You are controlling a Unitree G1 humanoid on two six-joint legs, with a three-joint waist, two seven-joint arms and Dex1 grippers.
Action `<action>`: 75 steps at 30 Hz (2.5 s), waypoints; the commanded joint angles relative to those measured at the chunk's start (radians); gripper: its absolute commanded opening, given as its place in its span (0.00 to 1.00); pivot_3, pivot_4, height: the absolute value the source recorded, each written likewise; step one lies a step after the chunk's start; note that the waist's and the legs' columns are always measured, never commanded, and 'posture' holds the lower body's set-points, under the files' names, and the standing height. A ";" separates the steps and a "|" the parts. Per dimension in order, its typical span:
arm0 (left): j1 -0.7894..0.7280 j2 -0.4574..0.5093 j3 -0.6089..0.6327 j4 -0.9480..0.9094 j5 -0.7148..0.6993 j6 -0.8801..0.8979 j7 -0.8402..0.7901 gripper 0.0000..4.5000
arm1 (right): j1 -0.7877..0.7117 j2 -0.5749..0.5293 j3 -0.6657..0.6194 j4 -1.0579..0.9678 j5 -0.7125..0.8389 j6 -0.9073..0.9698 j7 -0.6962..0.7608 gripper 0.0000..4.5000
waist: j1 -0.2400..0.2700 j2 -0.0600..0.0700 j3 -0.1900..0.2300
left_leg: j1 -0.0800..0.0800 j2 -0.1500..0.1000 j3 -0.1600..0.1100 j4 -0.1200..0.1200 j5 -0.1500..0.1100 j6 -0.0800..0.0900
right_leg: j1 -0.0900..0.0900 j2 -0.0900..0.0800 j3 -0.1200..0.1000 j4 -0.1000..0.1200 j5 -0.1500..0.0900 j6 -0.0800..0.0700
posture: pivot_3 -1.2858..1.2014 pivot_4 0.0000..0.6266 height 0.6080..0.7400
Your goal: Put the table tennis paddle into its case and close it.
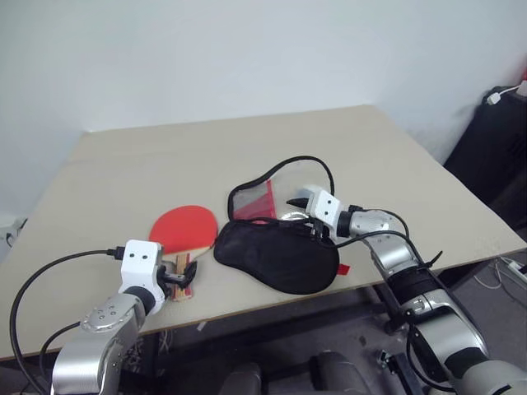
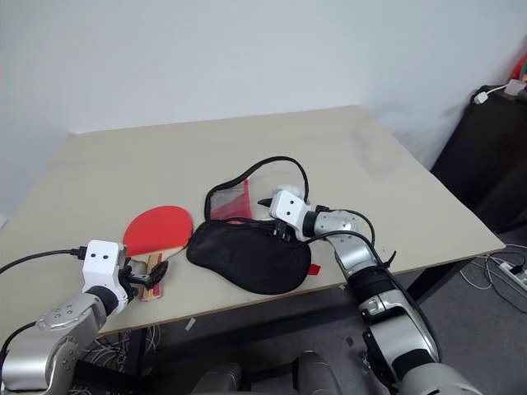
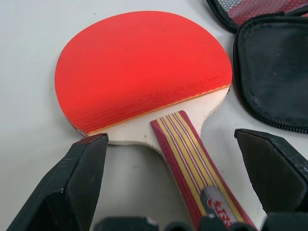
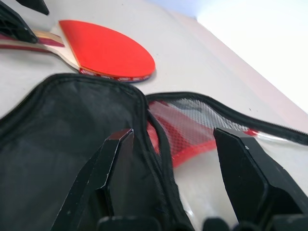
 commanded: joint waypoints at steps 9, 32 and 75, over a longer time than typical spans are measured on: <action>-0.047 0.003 -0.022 -0.026 0.010 0.043 0.008 1.00 | 0.014 -0.025 -0.027 -0.080 0.029 0.035 0.002 0.64 | -0.001 0.000 0.000 | 0.001 0.001 0.000 0.000 0.000 0.000 | 0.000 0.000 -0.001 0.001 0.000 0.000 | 0.52 0.00 1.00; -0.019 -0.166 -0.091 -0.099 0.065 0.156 0.186 1.00 | -0.091 -0.007 -0.051 0.084 0.066 -0.024 0.057 0.64 | -0.001 0.000 0.000 | 0.002 0.000 0.001 0.000 0.000 0.000 | 0.001 0.000 0.000 0.000 0.000 0.000 | 0.52 0.00 1.00; -0.142 -0.202 -0.083 0.066 0.203 0.117 0.288 0.26 | -0.117 -0.009 -0.078 0.123 0.055 -0.099 0.006 0.65 | -0.002 0.002 0.001 | 0.014 0.003 -0.002 -0.001 -0.002 -0.004 | 0.012 0.000 -0.006 0.000 0.000 0.000 | 0.52 0.00 1.00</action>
